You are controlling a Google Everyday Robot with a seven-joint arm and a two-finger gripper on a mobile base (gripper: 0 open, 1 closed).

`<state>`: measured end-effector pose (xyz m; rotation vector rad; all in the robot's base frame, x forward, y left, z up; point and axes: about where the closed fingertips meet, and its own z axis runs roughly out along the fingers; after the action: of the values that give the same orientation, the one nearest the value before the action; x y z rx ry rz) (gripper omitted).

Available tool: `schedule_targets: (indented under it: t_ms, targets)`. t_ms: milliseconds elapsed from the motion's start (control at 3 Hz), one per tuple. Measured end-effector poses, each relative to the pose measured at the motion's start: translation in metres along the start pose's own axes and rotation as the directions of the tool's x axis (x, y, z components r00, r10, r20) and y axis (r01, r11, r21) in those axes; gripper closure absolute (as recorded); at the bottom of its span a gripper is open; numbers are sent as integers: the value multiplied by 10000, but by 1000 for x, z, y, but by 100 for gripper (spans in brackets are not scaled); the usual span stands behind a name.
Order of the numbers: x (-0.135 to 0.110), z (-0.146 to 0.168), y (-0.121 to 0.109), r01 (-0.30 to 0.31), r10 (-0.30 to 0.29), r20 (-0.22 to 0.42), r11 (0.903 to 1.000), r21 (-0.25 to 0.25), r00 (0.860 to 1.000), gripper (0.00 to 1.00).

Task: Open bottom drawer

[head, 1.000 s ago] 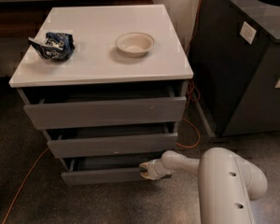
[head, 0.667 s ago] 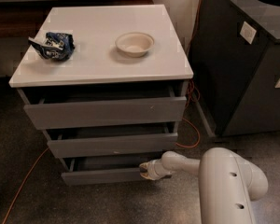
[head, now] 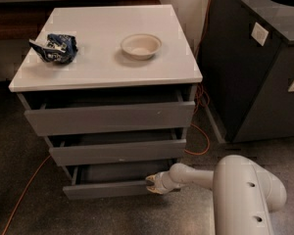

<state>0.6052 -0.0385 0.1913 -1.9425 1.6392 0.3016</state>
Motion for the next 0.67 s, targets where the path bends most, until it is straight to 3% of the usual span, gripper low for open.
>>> schedule_targets:
  t_ms: [333,667]
  targets:
    - [-7,2,17,-76,76,53,10000,-30,10000,100]
    - [-9,0,16,-77,77,53,10000,-31,10000,100]
